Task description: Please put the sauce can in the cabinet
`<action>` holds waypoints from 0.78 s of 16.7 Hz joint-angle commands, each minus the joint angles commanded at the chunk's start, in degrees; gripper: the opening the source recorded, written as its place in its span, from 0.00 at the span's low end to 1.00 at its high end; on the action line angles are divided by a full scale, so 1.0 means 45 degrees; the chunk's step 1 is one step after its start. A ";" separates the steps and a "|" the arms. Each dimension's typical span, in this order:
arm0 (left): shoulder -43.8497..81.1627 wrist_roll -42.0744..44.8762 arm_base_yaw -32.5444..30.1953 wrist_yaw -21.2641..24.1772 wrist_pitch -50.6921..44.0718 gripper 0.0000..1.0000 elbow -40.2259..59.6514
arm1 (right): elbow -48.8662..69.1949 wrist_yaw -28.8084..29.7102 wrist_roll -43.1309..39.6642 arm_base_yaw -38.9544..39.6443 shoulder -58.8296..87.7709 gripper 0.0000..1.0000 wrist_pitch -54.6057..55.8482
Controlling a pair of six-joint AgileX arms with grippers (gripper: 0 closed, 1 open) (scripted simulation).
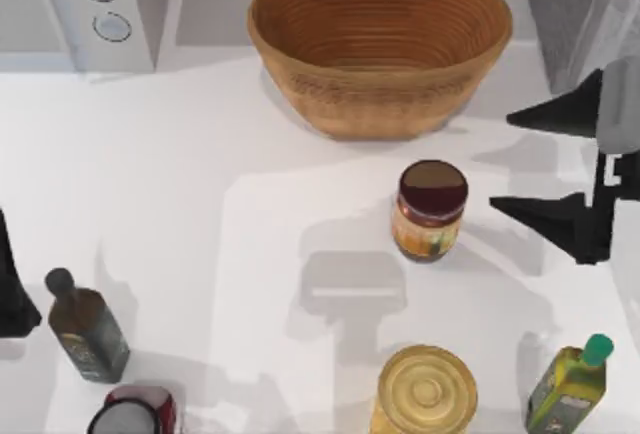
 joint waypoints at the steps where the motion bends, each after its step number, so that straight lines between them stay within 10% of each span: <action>1: 0.0000 0.0000 0.0000 0.0000 0.0000 1.00 0.0000 | 0.0467 -0.0681 -0.0414 0.0025 0.1088 1.00 0.0194; 13: 0.0000 0.0000 0.0000 0.0000 0.0000 1.00 0.0000 | 0.2946 -0.4292 -0.2612 0.0156 0.6892 1.00 0.1222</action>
